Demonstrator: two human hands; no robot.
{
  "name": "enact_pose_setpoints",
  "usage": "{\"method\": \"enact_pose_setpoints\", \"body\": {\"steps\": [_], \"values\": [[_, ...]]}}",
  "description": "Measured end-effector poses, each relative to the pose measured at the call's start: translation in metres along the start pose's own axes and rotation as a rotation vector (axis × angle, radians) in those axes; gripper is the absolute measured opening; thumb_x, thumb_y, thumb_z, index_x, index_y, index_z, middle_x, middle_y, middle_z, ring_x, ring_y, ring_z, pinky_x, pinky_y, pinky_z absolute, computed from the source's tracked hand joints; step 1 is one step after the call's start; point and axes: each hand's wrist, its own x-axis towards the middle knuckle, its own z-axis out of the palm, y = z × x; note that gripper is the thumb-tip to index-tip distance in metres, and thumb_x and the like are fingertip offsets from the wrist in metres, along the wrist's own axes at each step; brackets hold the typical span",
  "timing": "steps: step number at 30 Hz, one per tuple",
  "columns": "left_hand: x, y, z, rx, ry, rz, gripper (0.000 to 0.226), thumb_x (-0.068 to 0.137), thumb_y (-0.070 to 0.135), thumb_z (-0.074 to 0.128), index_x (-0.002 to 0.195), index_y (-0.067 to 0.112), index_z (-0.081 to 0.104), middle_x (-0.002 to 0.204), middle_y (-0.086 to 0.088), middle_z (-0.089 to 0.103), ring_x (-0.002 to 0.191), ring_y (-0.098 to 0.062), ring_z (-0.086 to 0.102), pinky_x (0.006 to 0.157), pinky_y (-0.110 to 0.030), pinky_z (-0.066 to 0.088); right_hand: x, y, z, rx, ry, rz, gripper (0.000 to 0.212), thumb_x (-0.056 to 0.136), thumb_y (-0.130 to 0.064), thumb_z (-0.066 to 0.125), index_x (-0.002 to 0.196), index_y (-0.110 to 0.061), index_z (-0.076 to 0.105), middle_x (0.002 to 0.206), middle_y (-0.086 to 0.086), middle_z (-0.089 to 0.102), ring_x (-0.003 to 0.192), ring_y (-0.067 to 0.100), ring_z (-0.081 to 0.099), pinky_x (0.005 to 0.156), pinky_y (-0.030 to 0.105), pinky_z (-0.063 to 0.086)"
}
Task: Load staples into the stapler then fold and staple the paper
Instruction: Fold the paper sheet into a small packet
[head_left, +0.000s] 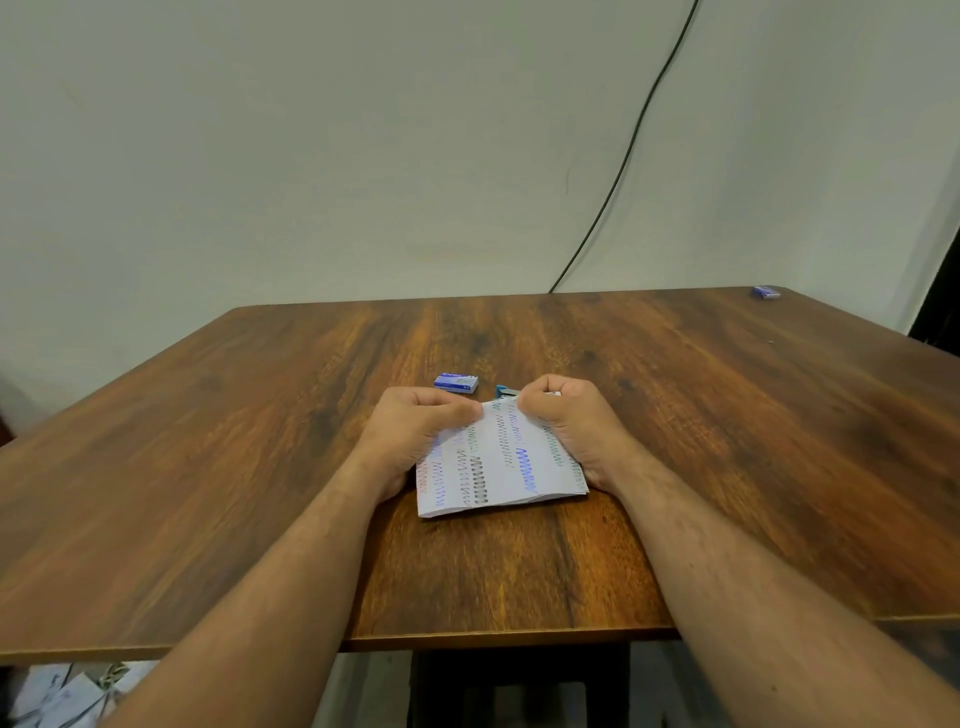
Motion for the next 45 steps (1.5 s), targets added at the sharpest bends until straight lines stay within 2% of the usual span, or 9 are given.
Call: {"method": "enact_pose_setpoints", "body": {"steps": [3,7,10,20,26,34,38,41,45], "values": [[0.002,0.0,-0.001,0.012,0.007,-0.017,0.017,0.083,0.005,0.078,0.094,-0.006,0.076,0.086,-0.016,0.079,0.066,-0.021,0.075,0.053,-0.025,0.057,-0.003,-0.002,0.003,0.006,-0.031,-0.024,0.002,0.083,-0.014,0.08,0.081,-0.015,0.079,0.084,0.013,0.079,0.076,0.027,0.075,0.076,0.047,0.057],[0.001,0.001,-0.002,0.0,-0.013,-0.035,0.013,0.083,0.005,0.078,0.092,-0.005,0.076,0.086,-0.016,0.079,0.068,-0.023,0.075,0.053,-0.026,0.057,-0.004,-0.003,0.004,0.019,-0.024,0.011,0.003,0.08,-0.009,0.082,0.079,-0.012,0.082,0.086,0.015,0.079,0.078,0.03,0.076,0.086,0.053,0.057],[0.002,-0.001,-0.004,-0.127,0.009,-0.019,0.013,0.084,0.003,0.075,0.093,-0.006,0.075,0.091,-0.021,0.078,0.075,-0.029,0.075,0.07,-0.037,0.061,-0.002,-0.005,0.003,0.103,0.02,0.051,0.002,0.081,-0.008,0.081,0.079,-0.009,0.081,0.086,0.018,0.079,0.075,0.03,0.075,0.087,0.055,0.056],[0.005,-0.006,-0.007,-0.31,0.097,0.021,0.01,0.085,0.001,0.072,0.09,-0.007,0.072,0.095,-0.029,0.074,0.078,-0.036,0.072,0.073,-0.042,0.06,-0.001,-0.005,0.002,0.296,0.104,0.042,0.013,0.089,-0.008,0.072,0.094,0.004,0.072,0.086,0.021,0.077,0.069,0.027,0.075,0.065,0.036,0.061],[0.004,-0.004,-0.006,-0.267,-0.018,-0.009,0.024,0.095,0.012,0.064,0.104,-0.008,0.073,0.103,-0.024,0.076,0.095,-0.037,0.074,0.083,-0.044,0.06,0.001,-0.004,-0.002,0.297,0.173,0.059,0.012,0.092,-0.013,0.071,0.097,-0.003,0.076,0.091,0.017,0.079,0.078,0.03,0.076,0.069,0.04,0.06],[0.003,-0.007,-0.01,-0.352,0.079,0.015,0.026,0.096,0.015,0.064,0.108,-0.006,0.072,0.105,-0.022,0.077,0.095,-0.038,0.075,0.082,-0.047,0.062,0.002,0.0,0.0,0.345,-0.011,0.045,0.016,0.092,-0.003,0.067,0.107,-0.002,0.073,0.103,0.017,0.078,0.089,0.031,0.077,0.075,0.041,0.064],[0.003,-0.006,-0.009,-0.362,0.007,0.004,0.03,0.098,0.021,0.061,0.114,-0.003,0.07,0.113,-0.02,0.075,0.104,-0.035,0.073,0.092,-0.049,0.057,0.002,0.001,0.0,0.326,0.093,0.052,0.015,0.094,-0.006,0.066,0.107,-0.006,0.074,0.098,0.011,0.08,0.086,0.029,0.078,0.065,0.037,0.063],[0.003,-0.004,-0.01,-0.332,-0.029,-0.025,0.024,0.098,0.013,0.059,0.113,-0.001,0.071,0.114,-0.018,0.076,0.103,-0.032,0.074,0.088,-0.043,0.06,0.004,0.002,-0.002,0.295,0.152,0.016,0.012,0.095,-0.012,0.067,0.106,-0.014,0.073,0.102,0.007,0.08,0.09,0.028,0.078,0.077,0.045,0.062],[0.002,-0.004,-0.01,-0.38,0.06,-0.025,0.023,0.099,0.011,0.059,0.115,0.0,0.071,0.111,-0.017,0.077,0.101,-0.033,0.075,0.094,-0.049,0.057,0.002,0.001,-0.001,0.347,0.026,0.006,0.023,0.094,-0.012,0.069,0.116,-0.012,0.071,0.108,0.007,0.079,0.096,0.027,0.077,0.072,0.038,0.063]]}}
